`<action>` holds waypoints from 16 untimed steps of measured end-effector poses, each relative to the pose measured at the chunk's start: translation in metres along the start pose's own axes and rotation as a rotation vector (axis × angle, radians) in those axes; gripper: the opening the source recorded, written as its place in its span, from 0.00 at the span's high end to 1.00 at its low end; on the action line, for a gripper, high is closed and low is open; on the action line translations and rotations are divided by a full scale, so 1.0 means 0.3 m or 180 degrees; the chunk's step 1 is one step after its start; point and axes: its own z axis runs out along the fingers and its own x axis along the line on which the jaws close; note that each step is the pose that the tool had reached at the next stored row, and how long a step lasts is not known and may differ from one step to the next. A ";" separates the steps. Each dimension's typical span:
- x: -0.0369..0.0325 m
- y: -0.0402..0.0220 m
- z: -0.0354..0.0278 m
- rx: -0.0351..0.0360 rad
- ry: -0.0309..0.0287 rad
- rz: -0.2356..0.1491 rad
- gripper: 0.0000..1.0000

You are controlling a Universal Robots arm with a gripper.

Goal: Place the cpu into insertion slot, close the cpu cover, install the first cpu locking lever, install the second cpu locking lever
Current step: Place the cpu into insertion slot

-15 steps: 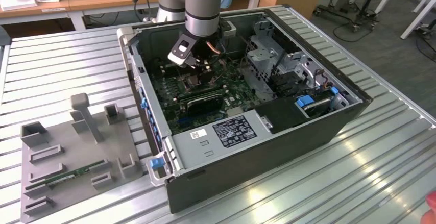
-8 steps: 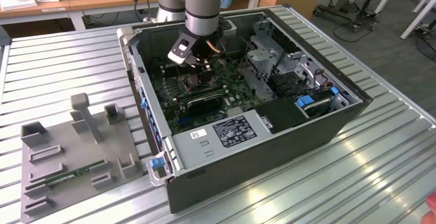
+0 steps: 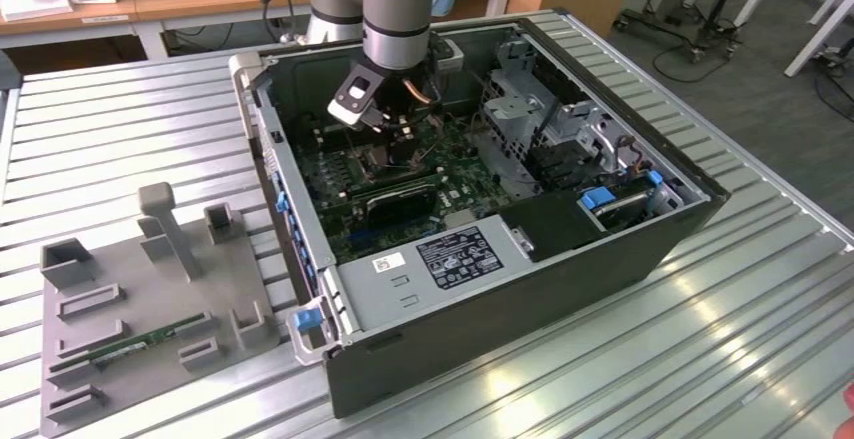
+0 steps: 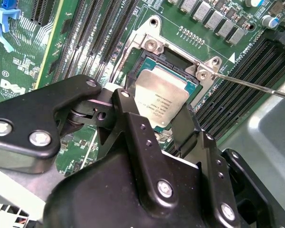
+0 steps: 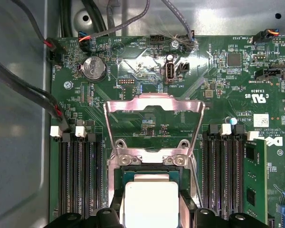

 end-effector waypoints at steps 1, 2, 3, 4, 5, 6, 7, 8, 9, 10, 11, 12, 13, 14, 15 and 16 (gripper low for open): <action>0.000 0.000 0.001 0.0000 0.0001 0.0000 0.46; 0.000 0.000 0.002 0.0000 0.0001 0.0000 0.46; 0.000 0.000 0.003 0.0000 0.0000 0.0000 0.46; 0.000 0.000 0.003 0.0000 0.0000 0.0000 0.46; 0.000 0.000 0.004 0.0000 -0.0001 0.0000 0.46; 0.000 0.000 0.004 0.0000 -0.0001 0.0000 0.46; 0.000 0.000 0.005 0.0000 0.0000 0.0000 0.46; 0.000 0.000 0.006 0.0000 0.0000 0.0000 0.46; 0.000 0.000 0.007 0.0000 0.0000 0.0000 0.46; 0.000 0.000 0.008 0.0000 0.0000 0.0000 0.46; -0.001 0.000 0.009 0.0000 -0.0001 0.0000 0.46; -0.001 0.000 0.010 0.0001 -0.0001 0.0000 0.46; 0.000 0.000 0.010 0.0001 -0.0001 0.0000 0.46; 0.000 0.000 0.010 0.0001 -0.0001 0.0000 0.46; 0.000 0.000 0.010 0.0000 0.0000 0.0000 0.46; 0.000 0.000 0.010 0.0000 0.0000 0.0001 0.46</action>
